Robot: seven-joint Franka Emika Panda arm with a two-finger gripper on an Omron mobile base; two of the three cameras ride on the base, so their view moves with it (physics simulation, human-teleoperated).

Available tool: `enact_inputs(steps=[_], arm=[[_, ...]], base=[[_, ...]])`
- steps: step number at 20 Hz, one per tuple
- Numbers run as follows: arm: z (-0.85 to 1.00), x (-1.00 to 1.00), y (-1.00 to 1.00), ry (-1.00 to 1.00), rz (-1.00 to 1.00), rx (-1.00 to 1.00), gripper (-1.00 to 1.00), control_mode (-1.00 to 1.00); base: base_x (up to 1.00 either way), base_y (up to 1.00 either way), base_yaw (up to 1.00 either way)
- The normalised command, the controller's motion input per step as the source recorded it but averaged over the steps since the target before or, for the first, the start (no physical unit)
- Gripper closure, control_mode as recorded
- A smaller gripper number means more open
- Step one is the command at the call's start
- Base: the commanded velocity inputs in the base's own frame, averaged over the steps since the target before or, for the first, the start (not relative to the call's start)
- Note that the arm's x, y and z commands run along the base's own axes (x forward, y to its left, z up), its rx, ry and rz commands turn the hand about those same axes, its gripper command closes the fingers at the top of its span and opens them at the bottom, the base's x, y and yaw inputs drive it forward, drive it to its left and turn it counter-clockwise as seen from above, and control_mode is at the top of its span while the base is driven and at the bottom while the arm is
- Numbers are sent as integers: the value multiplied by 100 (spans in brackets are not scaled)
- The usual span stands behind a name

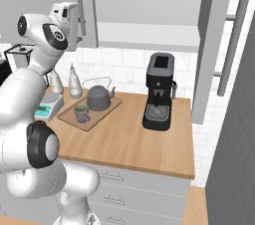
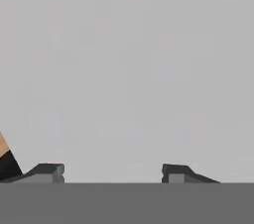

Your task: Pick the kettle from the counter and place it on the tray. Then pick the mug from the cabinet and place it on the tray. Then close the cabinet doors.

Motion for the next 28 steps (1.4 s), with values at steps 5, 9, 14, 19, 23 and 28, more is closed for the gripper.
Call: enact_inputs(steps=[5,9,14,19,23,28], arm=[[-3,40,-11,0,33,0,-100,-100],[-27,59,-7,0,35,0,-100,-100],[-21,81,-3,0,35,3,-100,-100],[-15,75,2,4,32,1,-100,-100],[0,24,27,10,24,0,-100,-100],[0,-15,22,9,11,-1,-100,-100]], base=[[0,0,0],[0,0,0],[0,0,0],[0,0,0],[0,0,0],[0,0,0]])
